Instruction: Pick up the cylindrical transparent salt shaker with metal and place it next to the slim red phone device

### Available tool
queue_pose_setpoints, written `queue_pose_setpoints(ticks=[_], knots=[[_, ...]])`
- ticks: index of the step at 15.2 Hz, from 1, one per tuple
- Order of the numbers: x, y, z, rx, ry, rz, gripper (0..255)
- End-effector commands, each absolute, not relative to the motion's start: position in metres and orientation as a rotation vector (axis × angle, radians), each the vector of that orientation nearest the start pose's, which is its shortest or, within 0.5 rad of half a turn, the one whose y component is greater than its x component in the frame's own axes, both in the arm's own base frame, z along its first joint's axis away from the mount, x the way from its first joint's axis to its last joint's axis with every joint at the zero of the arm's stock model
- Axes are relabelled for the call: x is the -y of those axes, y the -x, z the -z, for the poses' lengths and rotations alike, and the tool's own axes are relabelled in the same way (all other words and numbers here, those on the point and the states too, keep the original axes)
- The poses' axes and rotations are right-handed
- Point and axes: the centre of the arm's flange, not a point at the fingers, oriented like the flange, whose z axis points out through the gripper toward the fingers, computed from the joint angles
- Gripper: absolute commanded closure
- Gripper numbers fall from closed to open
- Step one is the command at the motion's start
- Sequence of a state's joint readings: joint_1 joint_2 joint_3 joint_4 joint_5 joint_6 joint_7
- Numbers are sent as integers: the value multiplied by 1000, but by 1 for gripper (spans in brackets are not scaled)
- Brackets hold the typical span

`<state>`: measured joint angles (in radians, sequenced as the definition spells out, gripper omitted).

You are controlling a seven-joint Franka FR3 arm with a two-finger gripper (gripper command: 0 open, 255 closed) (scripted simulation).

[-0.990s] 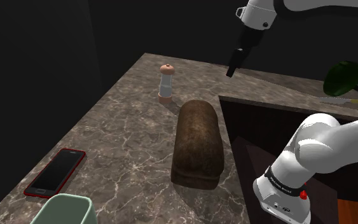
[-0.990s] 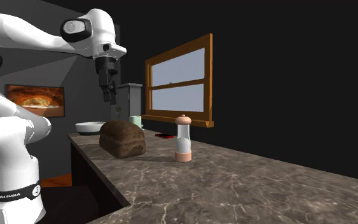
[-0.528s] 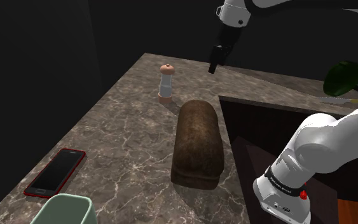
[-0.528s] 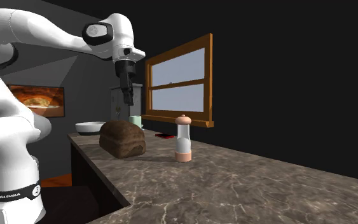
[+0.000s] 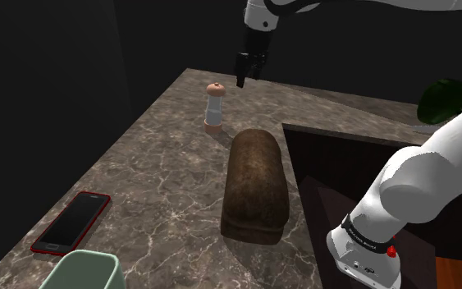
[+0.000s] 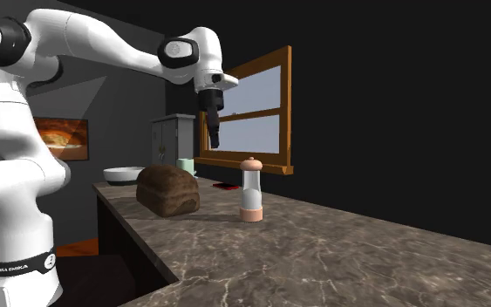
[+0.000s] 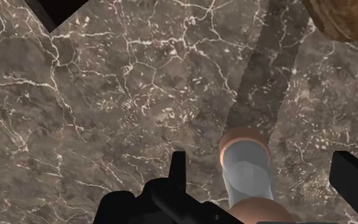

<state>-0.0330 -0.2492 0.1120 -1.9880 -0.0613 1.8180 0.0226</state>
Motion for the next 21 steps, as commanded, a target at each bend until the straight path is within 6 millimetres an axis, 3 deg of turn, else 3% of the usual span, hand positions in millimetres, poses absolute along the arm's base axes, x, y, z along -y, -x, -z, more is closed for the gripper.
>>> queue_pose_setpoints(ticks=[1,9,17,21], knots=[[-45,-515,-571,100,3217,122,0],[-65,-621,-556,70,3203,82,0],[-62,-625,-516,69,3202,81,0],[-62,-625,-516,69,3202,81,0]])
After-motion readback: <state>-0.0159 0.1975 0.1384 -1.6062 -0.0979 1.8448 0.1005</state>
